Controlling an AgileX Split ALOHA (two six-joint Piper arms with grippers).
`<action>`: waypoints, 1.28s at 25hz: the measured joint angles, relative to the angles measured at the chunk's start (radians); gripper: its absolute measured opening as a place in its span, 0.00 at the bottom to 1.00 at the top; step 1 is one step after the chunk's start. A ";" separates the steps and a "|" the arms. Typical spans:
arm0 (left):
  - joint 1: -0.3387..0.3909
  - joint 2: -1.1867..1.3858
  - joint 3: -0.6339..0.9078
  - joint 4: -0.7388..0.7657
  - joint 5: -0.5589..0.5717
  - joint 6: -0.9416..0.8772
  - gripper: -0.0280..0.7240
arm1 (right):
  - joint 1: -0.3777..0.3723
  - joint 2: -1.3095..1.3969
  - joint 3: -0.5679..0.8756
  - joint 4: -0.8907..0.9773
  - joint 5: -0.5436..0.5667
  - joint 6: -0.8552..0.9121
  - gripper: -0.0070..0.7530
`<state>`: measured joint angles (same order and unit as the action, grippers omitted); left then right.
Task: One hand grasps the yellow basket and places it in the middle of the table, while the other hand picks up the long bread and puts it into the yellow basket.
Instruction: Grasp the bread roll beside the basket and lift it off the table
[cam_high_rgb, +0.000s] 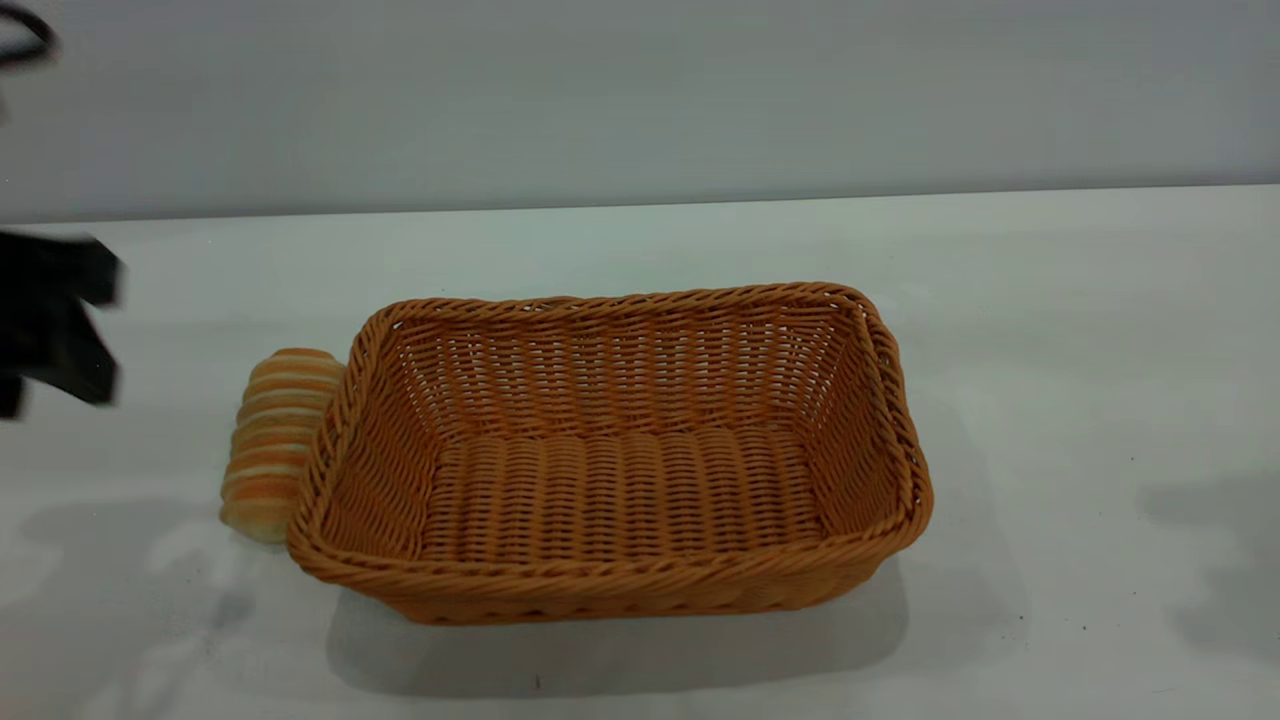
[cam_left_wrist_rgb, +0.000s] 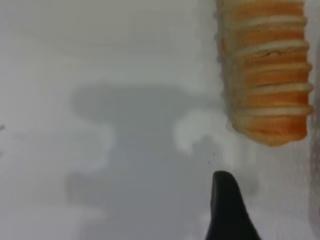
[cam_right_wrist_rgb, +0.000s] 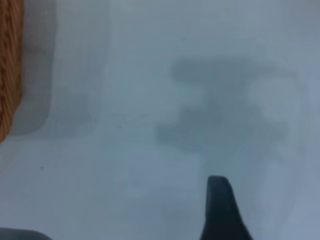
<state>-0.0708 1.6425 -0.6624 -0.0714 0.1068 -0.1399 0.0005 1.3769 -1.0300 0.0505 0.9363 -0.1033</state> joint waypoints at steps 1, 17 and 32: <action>-0.011 0.046 -0.015 -0.002 -0.011 0.005 0.67 | 0.000 0.000 0.000 0.004 0.001 -0.001 0.69; -0.064 0.499 -0.296 -0.007 -0.071 0.176 0.61 | 0.000 0.000 0.000 0.013 0.002 -0.008 0.69; -0.062 0.224 -0.304 -0.009 0.036 0.201 0.11 | 0.000 0.000 0.000 0.013 0.002 -0.009 0.69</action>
<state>-0.1324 1.8662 -0.9662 -0.0809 0.1427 0.0612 0.0005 1.3769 -1.0300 0.0636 0.9380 -0.1120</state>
